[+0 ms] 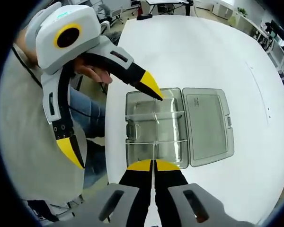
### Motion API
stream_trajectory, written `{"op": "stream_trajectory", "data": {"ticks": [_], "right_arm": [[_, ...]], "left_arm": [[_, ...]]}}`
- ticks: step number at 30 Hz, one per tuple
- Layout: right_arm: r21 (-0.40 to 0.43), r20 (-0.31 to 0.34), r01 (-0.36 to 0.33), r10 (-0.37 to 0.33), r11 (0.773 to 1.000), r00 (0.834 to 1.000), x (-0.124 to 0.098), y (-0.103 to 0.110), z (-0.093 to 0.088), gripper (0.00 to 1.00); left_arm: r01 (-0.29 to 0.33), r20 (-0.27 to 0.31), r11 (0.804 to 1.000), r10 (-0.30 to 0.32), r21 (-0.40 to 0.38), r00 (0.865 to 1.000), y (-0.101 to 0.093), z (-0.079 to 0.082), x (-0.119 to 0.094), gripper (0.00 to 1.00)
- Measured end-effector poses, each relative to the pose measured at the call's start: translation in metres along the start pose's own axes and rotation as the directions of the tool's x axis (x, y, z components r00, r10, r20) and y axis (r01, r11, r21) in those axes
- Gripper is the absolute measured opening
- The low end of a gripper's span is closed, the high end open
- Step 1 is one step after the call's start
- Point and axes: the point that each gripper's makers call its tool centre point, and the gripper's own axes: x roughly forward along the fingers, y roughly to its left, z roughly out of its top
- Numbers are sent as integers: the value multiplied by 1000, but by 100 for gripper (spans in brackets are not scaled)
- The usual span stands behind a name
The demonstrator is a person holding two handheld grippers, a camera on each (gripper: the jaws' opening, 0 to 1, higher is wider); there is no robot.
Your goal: Insert the divider into the dual guide fixture by aligning both edges with the guide slots and pushing it downward to the bottom, including one-sided entry, uneven engagement, binding, and posture correction.
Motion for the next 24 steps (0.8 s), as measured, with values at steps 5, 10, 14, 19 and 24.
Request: {"op": "stream_trajectory", "data": {"ticks": [5,10,14,19,24], "right_arm": [[3,-1,0,0,1000,1000,2,-2,-1,0],[7,-2,-3,3,1000,1000,5,-3,-2,0],[10,-6,-6,6,1000,1000,8,-4,-4,0],[13,-5,-10,10,1000,1000,10,-4,-5,0],[7,-2,-11,11,1000,1000,11,-4,-4,0]], "left_arm": [[-1,2,1000,1,-4,1000,1,0,-1,93],[-2,-1,1000,2,-7,1000,1,-1,-1,93],[-2,-1,1000,2,-7,1000,1,-1,-1,93],[-4,-5,1000,4,-8,1000,3,-2,-1,92],[-4,-8,1000,4,-8,1000,3,-2,-1,92]]}}
